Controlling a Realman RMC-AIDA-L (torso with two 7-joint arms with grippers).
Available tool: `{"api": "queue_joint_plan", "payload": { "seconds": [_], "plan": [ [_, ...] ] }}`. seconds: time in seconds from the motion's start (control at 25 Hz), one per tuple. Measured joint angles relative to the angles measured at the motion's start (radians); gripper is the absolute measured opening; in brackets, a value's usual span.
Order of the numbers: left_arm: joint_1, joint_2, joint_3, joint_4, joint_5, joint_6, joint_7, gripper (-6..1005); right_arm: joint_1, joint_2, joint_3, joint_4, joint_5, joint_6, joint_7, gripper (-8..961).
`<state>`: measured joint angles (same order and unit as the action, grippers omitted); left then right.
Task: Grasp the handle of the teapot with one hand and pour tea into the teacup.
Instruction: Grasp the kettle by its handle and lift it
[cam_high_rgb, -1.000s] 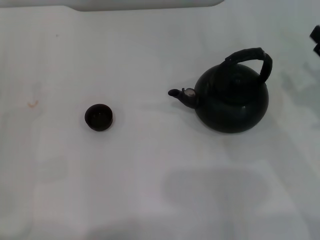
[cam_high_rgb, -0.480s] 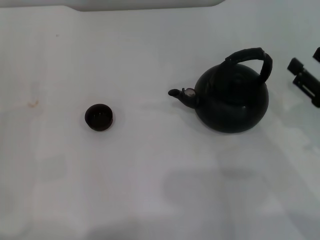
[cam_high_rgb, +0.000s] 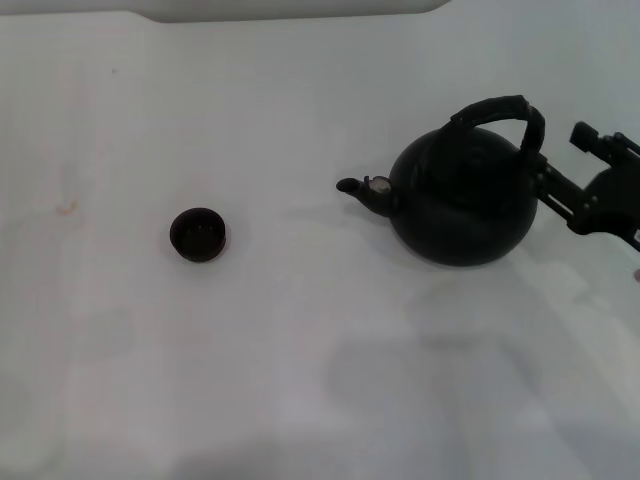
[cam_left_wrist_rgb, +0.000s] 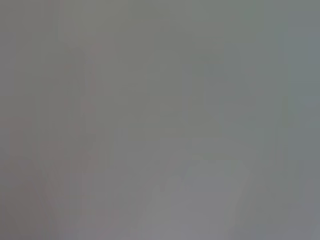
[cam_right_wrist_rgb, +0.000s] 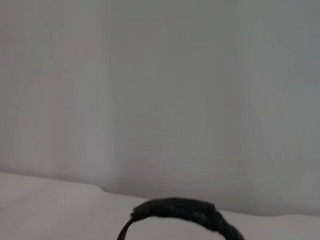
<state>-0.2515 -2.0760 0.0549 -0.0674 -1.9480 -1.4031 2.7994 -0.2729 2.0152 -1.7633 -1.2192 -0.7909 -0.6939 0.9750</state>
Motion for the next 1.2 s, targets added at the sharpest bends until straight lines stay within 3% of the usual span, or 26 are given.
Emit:
{"api": "queue_joint_plan", "payload": {
  "seconds": [0.28, 0.84, 1.2],
  "plan": [
    [0.0, 0.001, 0.002, 0.0, 0.002, -0.002, 0.0, 866, 0.076, 0.001, -0.025, 0.017, 0.002, 0.113, 0.006, 654],
    [0.0, -0.001, 0.0, -0.004, 0.003, -0.007, 0.0, 865, 0.186, 0.0, -0.027, 0.087, 0.006, 0.131, 0.01, 585],
    [0.0, -0.001, -0.001, -0.007, 0.0, -0.007, 0.0, 866, 0.195, -0.002, -0.021, 0.1, 0.007, 0.13, 0.01, 541]
  ]
}}
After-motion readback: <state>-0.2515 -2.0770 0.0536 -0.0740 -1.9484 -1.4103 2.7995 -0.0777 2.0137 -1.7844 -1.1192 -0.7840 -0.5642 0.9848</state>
